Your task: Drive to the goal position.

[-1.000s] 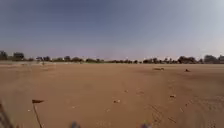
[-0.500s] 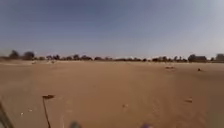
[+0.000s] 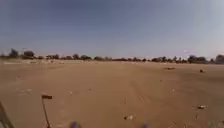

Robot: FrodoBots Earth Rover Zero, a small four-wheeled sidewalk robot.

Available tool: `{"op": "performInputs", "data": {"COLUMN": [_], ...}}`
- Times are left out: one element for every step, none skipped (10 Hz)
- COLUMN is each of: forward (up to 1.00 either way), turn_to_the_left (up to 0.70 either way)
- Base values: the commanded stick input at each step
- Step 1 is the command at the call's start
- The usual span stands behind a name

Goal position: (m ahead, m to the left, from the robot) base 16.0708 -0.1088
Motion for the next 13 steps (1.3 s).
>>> {"op": "performInputs", "data": {"forward": [0.50, 0.50, 0.50, 0.50, 0.50, 0.50, 0.50, 0.50, 0.39, 0.15, 0.00, 0.00, 0.00], "turn_to_the_left": [0.00, 0.00, -0.15, -0.33, 0.00, 0.00, 0.00, 0.00, 0.00, 0.00, 0.00, 0.00, 0.00]}}
